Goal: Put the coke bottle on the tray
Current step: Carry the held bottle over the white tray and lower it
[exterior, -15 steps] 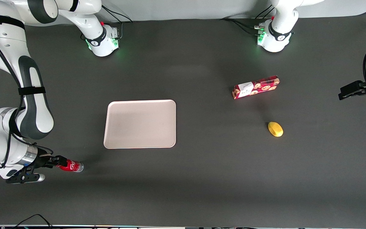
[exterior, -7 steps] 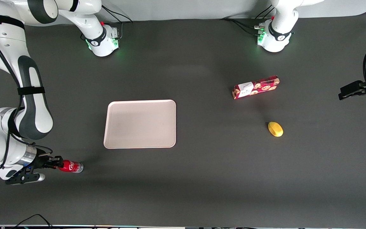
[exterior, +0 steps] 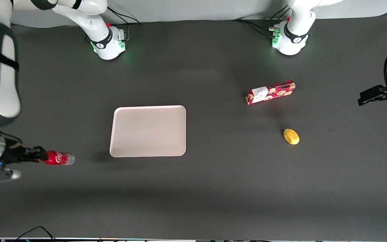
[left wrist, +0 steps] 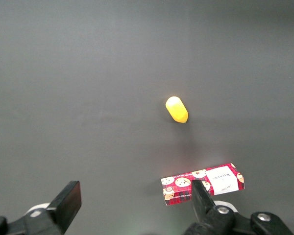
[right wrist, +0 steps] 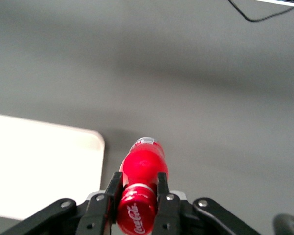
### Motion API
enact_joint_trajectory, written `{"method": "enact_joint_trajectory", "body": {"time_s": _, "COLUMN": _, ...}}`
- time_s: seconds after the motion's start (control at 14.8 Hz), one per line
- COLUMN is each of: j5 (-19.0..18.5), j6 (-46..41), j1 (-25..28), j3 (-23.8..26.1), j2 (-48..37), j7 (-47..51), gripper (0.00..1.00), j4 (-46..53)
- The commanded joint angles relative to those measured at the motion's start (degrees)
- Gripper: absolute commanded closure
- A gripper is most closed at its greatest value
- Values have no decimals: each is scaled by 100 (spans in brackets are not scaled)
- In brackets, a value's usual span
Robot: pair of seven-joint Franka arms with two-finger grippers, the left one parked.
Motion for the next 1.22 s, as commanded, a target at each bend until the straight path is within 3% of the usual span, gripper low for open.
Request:
{"method": "enact_joint_trajectory", "body": {"time_s": 0.0, "j5": -184, "j6": -1214, "j1": 128, "j3": 26, "j2": -1054, "j7": -33, "gripper": 100, "j4": 6}}
{"method": "enact_joint_trajectory", "body": {"time_s": 0.34, "j5": -255, "j6": -1393, "j1": 173, "j3": 17, "j2": -1241, "j7": 63, "gripper": 100, "j4": -107}}
{"method": "enact_joint_trajectory", "body": {"time_s": 0.54, "j5": -202, "j6": -1393, "j1": 575, "j3": 79, "j2": -1293, "j7": 1262, "gripper": 100, "j4": -485}}
{"method": "enact_joint_trajectory", "body": {"time_s": 0.95, "j5": -281, "j6": -1174, "j1": 753, "j3": 1088, "j2": -1268, "j7": 3321, "gripper": 100, "j4": -942}}
{"method": "enact_joint_trajectory", "body": {"time_s": 1.15, "j5": -509, "j6": -53, "j1": 753, "j3": 1361, "j2": -1398, "j7": 3623, "gripper": 100, "j4": -2089}}
